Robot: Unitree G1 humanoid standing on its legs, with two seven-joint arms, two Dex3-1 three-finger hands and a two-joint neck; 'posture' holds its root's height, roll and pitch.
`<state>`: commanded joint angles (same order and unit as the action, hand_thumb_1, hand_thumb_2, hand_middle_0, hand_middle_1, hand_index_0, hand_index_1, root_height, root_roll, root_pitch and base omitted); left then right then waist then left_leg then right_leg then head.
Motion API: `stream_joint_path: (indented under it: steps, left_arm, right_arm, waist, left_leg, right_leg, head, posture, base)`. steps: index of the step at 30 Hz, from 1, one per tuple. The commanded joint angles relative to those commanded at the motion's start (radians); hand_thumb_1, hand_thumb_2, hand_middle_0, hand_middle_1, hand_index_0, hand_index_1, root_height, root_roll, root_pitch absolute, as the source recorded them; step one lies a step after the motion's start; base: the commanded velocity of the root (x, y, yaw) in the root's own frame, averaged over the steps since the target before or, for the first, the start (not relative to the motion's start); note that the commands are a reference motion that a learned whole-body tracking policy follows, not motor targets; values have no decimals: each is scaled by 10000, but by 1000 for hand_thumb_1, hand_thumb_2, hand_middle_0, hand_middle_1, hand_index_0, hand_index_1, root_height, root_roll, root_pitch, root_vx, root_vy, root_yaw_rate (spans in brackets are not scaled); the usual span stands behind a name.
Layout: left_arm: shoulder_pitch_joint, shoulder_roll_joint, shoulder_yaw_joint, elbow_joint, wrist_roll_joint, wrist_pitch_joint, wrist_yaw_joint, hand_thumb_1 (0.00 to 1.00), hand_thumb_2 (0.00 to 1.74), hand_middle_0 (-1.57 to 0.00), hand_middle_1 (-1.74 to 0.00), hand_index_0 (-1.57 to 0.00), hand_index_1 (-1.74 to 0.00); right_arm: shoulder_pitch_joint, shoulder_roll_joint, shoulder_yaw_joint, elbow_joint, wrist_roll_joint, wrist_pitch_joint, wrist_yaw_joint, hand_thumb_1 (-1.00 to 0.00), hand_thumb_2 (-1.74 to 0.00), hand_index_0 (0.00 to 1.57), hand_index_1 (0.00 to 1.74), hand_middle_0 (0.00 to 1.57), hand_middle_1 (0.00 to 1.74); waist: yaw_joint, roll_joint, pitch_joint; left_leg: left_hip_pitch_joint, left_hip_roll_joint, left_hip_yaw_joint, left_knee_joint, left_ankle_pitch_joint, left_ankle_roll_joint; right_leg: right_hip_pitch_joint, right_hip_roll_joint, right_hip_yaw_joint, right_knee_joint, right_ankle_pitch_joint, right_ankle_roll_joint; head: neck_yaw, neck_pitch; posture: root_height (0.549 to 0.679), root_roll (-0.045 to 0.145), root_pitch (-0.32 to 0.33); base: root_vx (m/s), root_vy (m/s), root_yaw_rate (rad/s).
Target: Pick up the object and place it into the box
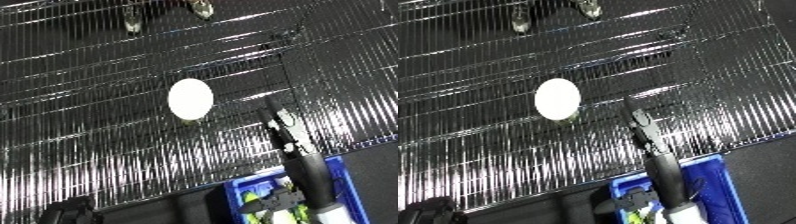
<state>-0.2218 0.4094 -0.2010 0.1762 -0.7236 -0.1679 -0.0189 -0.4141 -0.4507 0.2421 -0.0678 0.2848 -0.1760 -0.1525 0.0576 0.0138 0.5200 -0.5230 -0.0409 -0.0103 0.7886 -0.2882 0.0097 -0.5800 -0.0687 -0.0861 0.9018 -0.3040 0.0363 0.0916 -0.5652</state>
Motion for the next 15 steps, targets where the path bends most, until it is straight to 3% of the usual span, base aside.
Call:
stream_joint_path:
  steps: [9,15]
  left_arm:
    - [-170,86,-238,-146,-108,6,101,1000,1740,-1570,-1740,-1570,-1740]
    - [-280,60,-370,-111,-123,45,71,1000,1740,-1570,-1740,-1570,-1740]
  right_arm:
    - [-842,22,6,611,-129,-30,-946,0,0,0,0,0,0]
    - [-1258,4,-56,954,-155,-43,-1134,0,0,0,0,0,0]
  waist:
    - [134,111,0]
    - [205,162,0]
  left_leg:
    - [-581,-123,28,407,-139,73]
    - [-872,-178,60,607,-245,124]
  right_leg:
    - [-630,12,-46,374,-12,-29]
    - [-953,12,-46,543,-18,-43]
  head:
    - [394,55]
    - [690,73]
  posture:
    - [613,48,60]
    - [609,46,73]
  base:
    - [14,29,95]
    - [13,29,61]
